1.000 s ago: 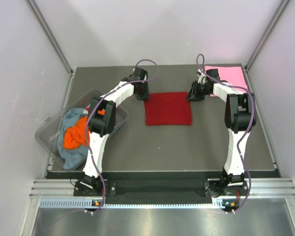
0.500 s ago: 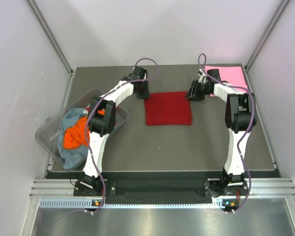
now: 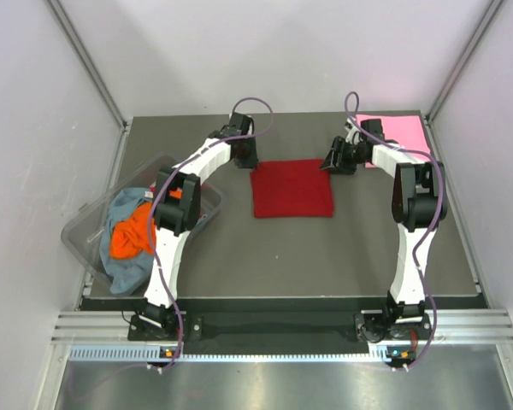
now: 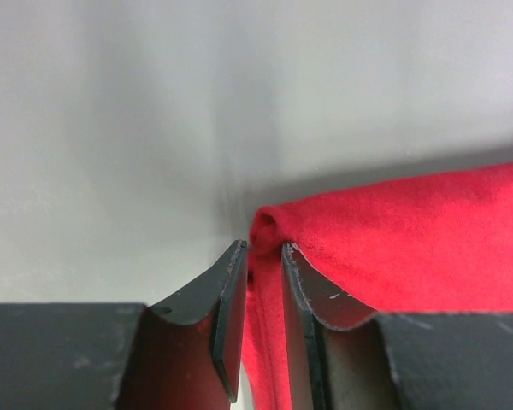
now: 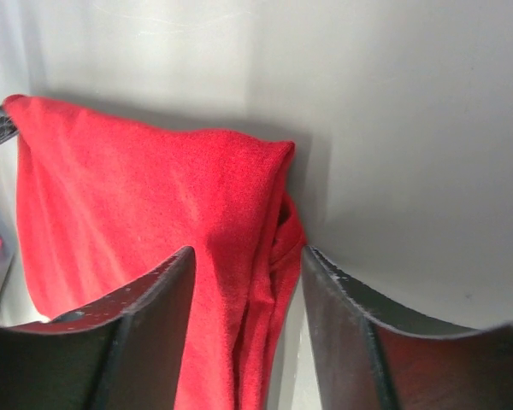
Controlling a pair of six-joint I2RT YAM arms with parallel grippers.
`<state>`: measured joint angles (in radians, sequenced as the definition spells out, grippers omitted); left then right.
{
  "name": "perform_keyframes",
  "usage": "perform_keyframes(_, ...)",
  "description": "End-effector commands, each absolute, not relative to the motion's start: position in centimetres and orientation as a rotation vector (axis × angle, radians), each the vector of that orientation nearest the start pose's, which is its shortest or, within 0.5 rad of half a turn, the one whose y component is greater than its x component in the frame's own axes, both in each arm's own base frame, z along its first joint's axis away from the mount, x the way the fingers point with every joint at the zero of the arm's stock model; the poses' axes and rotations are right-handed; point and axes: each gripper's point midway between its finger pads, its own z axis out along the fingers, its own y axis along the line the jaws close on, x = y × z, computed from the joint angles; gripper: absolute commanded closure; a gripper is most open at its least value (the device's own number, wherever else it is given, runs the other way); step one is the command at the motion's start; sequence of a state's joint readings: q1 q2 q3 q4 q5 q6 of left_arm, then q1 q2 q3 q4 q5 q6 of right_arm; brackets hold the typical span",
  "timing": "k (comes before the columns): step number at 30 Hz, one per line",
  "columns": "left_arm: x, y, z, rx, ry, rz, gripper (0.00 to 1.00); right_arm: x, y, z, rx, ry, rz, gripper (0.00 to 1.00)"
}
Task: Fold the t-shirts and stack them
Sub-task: Fold the tshirt
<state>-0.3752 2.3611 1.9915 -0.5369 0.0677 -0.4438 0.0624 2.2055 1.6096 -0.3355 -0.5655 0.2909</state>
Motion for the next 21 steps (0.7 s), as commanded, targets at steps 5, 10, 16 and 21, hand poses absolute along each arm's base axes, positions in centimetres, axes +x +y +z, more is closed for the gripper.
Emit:
perform_keyframes(5, 54.7, -23.9, 5.1, -0.072, 2.489, -0.455, 0.74, 51.1, 11.7, 6.7, -0.018, 2.430, 0.725, 0.40)
perform_keyframes(10, 54.8, -24.1, 5.1, -0.068, 2.500, -0.468, 0.74, 50.8, 11.5, 7.6, -0.015, 2.419, 0.708, 0.38)
perform_keyframes(16, 54.6, -24.2, 9.6, -0.047, 2.452, -0.499, 0.69, 50.1, 12.0, 7.1, -0.015, 2.442, 0.737, 0.37)
perform_keyframes(21, 53.1, -23.8, 13.2, -0.017, 2.441, -0.499, 0.67, 49.6, 12.6, 6.2, -0.019, 2.460, 0.758, 0.36)
